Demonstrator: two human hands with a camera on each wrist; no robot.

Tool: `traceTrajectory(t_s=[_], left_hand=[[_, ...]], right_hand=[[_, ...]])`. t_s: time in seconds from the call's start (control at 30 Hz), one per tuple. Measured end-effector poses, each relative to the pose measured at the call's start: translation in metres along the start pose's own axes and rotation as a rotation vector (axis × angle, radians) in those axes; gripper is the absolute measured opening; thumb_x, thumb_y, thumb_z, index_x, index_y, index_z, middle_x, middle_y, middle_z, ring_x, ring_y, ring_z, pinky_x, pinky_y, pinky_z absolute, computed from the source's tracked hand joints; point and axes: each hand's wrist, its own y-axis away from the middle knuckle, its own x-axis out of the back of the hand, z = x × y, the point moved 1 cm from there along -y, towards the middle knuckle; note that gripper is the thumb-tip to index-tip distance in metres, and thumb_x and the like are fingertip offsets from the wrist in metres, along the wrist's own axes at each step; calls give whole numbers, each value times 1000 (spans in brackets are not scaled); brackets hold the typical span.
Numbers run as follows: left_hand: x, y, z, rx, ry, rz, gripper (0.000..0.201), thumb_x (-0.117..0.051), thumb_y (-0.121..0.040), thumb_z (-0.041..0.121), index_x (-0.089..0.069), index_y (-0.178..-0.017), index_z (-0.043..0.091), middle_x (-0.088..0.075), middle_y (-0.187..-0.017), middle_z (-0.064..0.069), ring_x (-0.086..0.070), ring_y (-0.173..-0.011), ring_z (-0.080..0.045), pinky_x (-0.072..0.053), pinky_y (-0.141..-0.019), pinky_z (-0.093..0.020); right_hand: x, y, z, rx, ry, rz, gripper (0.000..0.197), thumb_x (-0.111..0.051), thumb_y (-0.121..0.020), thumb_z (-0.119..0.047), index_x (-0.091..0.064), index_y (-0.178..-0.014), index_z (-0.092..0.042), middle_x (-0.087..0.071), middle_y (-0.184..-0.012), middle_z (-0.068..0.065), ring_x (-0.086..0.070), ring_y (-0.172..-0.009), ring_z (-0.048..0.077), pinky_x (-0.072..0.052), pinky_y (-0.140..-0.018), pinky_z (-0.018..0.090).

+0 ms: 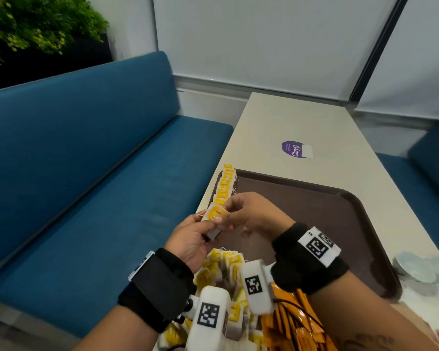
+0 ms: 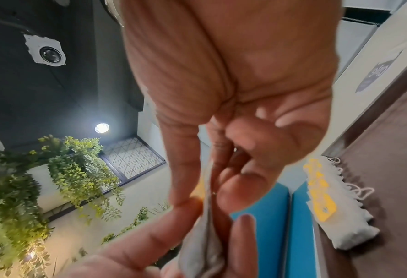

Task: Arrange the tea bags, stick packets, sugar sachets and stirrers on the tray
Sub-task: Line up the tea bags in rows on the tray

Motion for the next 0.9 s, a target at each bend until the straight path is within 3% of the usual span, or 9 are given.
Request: traceTrajectory(t_s=[0.1,0.2,0.27,0.37,0.5,0.7,0.8,0.9], left_hand=[[1,2,-2,18,-68,5,24,-48,-89,-7,-53,-111,0,-64,-98,-21,-65,-82,-29,-59,-56,-32],[6,6,-3,7,-184,52,14,-53,-90,0,-57,-97,11,-67,-75,-5,-64,-64,-14,-53,-56,-27],[14,7,-2,-1,-233,73,12,-53,-91,4,-57,-94,15,-62,-77,-1,-58,-70,-13,-48,-66,-28],[30,9,3,-22,-322,116,10,-53,-92,8,-59,-94,16,-58,-81,0,-56,-76,-13,-45,-70,-29],[46,8,11,-85,-514,167,11,-53,-93,10,-62,-95,18,-57,-89,0,-53,-80,-13,-44,-69,-28],[50,-5,20,-181,-1111,90,27,-54,-93,14,-56,-120,17,-53,-126,0,-51,-115,-16,-42,-83,-23],[46,-11,16,-123,-1374,19,34,-53,-94,21,-54,-127,17,-53,-131,-6,-54,-116,-24,-43,-90,-30],[44,-18,7,-70,-1510,-39,39,-53,-94,26,-51,-132,20,-46,-136,1,-52,-116,-17,-46,-83,-20]], right_hand=[[-4,5,6,12,-114,105,13,-71,-83,-13,-60,-74,-12,-57,-60,4,-48,-49,9,-32,-40,20],[-2,7,11,1,-160,191,14,-69,-84,-12,-58,-76,-12,-54,-56,2,-47,-41,3,-30,-37,18],[4,3,16,-18,-134,260,14,-66,-87,-13,-55,-78,-14,-56,-57,2,-50,-41,3,-30,-36,18],[15,-12,24,-86,-15,328,13,-62,-90,-14,-53,-80,-15,-59,-60,2,-57,-50,8,-33,-37,18],[17,-39,31,-221,67,274,11,-60,-91,-11,-52,-84,-14,-60,-68,6,-59,-55,13,-36,-42,21],[1,-78,32,-322,221,91,22,-62,-88,-8,-52,-70,-16,-59,-71,3,-59,-59,12,-49,-49,18],[-2,-91,35,-378,204,98,19,-63,-87,-10,-53,-72,-14,-62,-75,5,-63,-64,15,-51,-51,20],[-3,-97,35,-458,240,62,17,-60,-92,-14,-51,-80,-7,-66,-82,10,-68,-83,23,-46,-56,25]])
